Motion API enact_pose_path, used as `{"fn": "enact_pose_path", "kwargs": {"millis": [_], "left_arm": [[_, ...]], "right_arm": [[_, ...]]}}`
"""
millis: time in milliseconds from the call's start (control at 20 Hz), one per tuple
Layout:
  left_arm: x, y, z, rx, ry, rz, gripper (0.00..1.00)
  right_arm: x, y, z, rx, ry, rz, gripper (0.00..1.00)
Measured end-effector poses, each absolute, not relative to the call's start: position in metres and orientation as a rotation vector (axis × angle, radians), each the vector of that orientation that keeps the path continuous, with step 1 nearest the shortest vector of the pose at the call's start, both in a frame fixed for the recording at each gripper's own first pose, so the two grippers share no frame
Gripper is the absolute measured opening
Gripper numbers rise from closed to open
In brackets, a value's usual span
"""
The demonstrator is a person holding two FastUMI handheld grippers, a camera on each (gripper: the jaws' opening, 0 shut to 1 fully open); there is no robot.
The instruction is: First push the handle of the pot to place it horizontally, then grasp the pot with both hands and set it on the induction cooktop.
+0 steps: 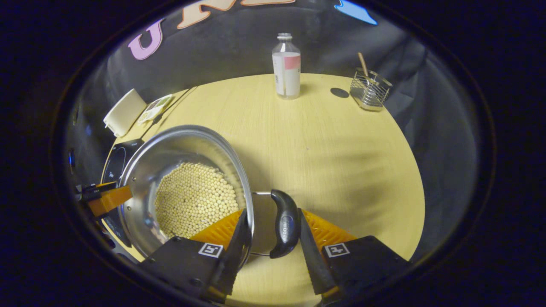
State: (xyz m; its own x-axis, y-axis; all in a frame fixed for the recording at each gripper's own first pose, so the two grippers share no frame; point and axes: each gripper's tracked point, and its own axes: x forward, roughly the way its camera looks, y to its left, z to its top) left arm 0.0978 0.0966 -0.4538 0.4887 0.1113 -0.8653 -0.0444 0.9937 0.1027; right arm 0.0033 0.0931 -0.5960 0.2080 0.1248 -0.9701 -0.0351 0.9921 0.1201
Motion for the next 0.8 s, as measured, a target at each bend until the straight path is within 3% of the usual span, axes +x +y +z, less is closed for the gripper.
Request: {"fn": "enact_pose_path", "kwargs": {"millis": [150,200,250,350,400,450,750,800], "left_arm": [[0.098,0.097,-0.463,0.071,1.078,0.086,0.8],[0.098,0.097,-0.466,0.067,1.085,0.09,0.82],[0.099,0.097,-0.469,0.067,1.086,0.096,0.73],[0.098,0.098,-0.476,0.064,1.105,0.105,0.7],[0.1,0.097,-0.476,0.057,1.091,0.106,0.73],[0.102,0.097,-0.48,0.051,1.09,0.105,0.69],[0.101,0.094,-0.484,0.096,1.089,0.065,0.69],[0.101,0.094,-0.485,0.107,1.093,0.064,0.69]], "right_arm": [[0.005,0.093,-0.596,0.091,1.354,0.108,0.6],[0.006,0.093,-0.595,0.092,1.356,0.105,0.62],[0.004,0.092,-0.596,0.094,1.359,0.1,0.63],[0.005,0.089,-0.596,0.096,1.355,0.096,0.64],[0.005,0.089,-0.599,0.098,1.353,0.096,0.6],[0.006,0.088,-0.595,0.095,1.348,0.096,0.58],[0.009,0.085,-0.6,0.058,1.299,0.117,0.6],[0.01,0.086,-0.601,0.054,1.295,0.121,0.57]]}}
